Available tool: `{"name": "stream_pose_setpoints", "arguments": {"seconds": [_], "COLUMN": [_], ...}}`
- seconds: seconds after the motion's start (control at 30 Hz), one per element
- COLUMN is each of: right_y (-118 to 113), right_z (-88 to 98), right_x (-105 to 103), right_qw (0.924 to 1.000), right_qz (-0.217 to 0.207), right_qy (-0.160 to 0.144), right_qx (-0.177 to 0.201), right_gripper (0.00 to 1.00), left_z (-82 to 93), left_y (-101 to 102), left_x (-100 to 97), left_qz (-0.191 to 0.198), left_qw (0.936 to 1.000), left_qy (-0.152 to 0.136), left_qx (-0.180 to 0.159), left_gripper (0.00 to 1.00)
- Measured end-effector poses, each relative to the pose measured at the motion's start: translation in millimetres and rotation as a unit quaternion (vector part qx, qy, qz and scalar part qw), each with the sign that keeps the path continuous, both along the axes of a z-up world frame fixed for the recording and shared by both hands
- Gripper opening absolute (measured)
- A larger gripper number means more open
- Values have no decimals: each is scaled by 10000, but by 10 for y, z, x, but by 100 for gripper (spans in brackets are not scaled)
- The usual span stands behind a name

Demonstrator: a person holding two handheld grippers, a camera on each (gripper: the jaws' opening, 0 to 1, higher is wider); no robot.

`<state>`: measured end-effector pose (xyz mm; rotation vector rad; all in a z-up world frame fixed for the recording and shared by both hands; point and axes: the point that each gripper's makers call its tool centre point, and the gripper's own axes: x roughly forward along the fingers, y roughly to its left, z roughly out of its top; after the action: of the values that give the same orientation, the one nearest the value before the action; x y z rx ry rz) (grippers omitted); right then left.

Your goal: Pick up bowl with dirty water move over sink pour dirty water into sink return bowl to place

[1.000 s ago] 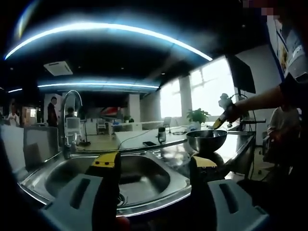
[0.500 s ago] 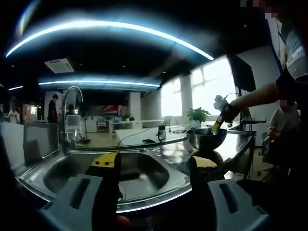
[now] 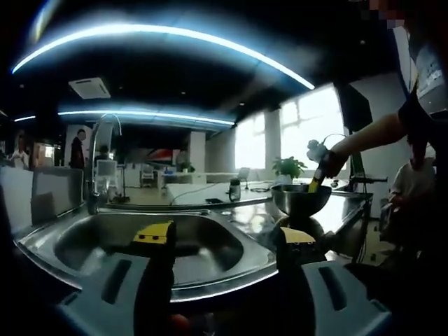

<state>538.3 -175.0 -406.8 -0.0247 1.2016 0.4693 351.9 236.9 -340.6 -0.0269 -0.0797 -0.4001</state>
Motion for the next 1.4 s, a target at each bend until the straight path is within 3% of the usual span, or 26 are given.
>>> {"name": "stream_pose_setpoints", "arguments": {"seconds": [0.13,0.53,0.9,0.93,1.13,1.17,1.2,1.27,1.4], "right_y": [-18,-59,-11,-48,-61,-67,-40,-75,-67], "right_z": [-11,-60,27,28,4,7,9,-20,-24], "right_x": [23,-45,51,178,166,129,157,152,117], "right_qw": [9998,9989,9988,9988,9979,9985,9986,9987,9964], "right_qz": [-118,-156,-343,-331,-108,-335,-423,-304,-845], "right_qy": [-6,116,-318,-336,-540,-316,-273,-281,4], "right_qx": [-145,-430,-116,-126,-339,-297,-158,-286,6], "right_gripper": [2,1,0,0,0,0,0,0,0], "left_z": [-63,-144,-166,-166,-159,-163,-172,-185,-191], "left_y": [-38,-11,-39,-42,-74,-86,-98,-113,-127], "left_x": [3,11,7,8,8,6,5,2,-5], "left_qz": [-36,-56,-114,-118,-127,-136,-143,-163,-172], "left_qw": [10000,9998,9997,9997,9996,9996,9996,9996,9996], "left_qy": [43,91,125,125,117,123,134,154,167], "left_qx": [-5,-188,-192,-195,-205,-196,-182,-176,-176], "left_gripper": [58,57,56,56,56,56,56,56,56]}}
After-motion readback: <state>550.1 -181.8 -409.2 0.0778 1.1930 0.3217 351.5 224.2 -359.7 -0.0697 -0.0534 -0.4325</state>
